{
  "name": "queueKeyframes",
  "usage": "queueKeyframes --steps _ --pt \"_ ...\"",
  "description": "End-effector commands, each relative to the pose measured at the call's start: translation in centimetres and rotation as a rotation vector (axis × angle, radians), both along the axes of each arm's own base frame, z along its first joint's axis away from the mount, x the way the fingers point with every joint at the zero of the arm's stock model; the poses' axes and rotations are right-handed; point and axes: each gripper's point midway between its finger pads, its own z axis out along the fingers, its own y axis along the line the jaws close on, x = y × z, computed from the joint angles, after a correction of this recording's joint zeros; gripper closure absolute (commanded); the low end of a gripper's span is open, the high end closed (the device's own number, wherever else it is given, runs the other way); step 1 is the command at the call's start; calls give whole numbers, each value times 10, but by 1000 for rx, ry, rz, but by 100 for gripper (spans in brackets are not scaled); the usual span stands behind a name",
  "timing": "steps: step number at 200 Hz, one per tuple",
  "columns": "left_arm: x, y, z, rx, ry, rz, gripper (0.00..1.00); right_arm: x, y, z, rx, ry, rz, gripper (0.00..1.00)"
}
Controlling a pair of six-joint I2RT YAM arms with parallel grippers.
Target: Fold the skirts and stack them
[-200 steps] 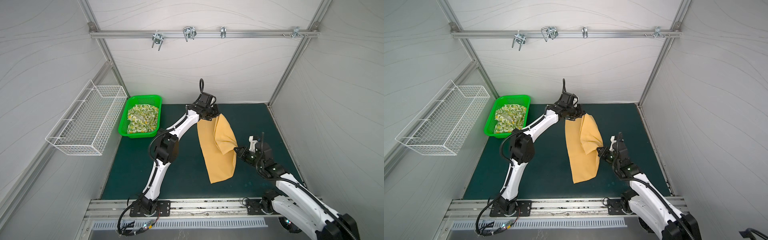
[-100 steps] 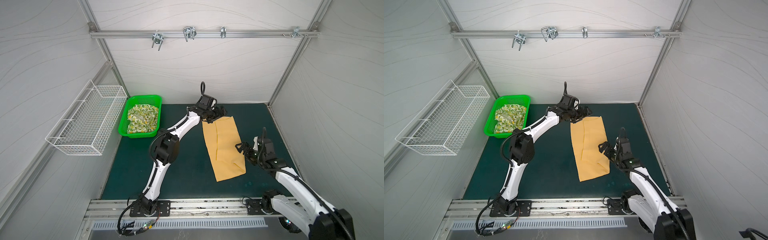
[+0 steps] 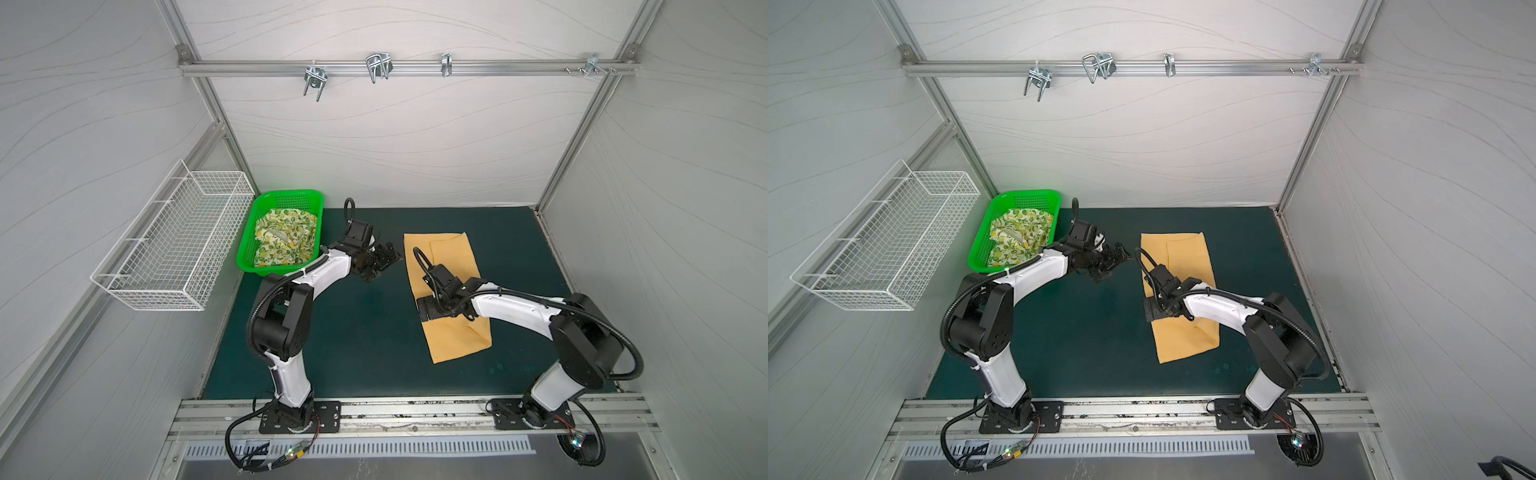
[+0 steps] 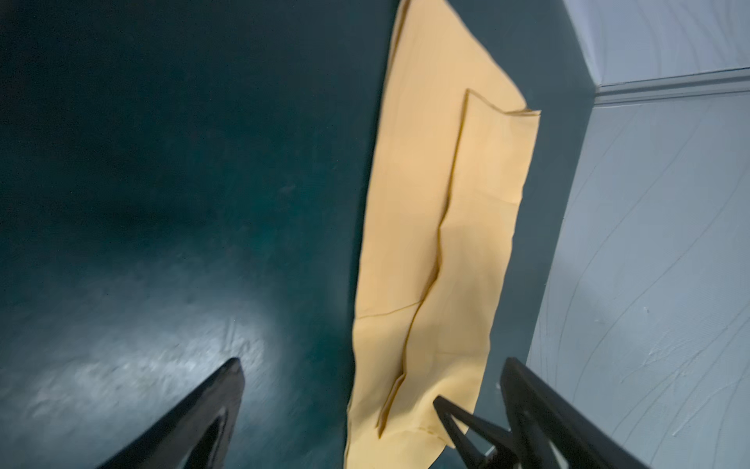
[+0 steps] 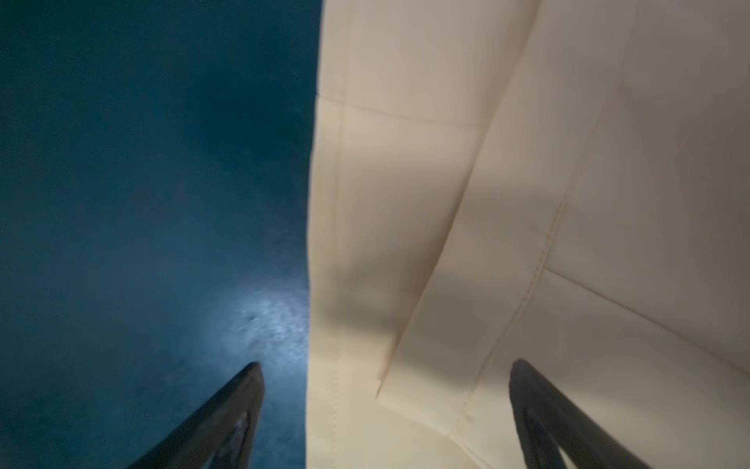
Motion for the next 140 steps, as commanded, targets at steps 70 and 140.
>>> queueKeyframes --steps 70,140 --pt "-23 10 14 -49 -60 -11 1 -5 -22 -32 -163 40 -9 74" --pt "-26 8 10 -62 -68 -24 1 12 -20 57 123 -44 -71 91"
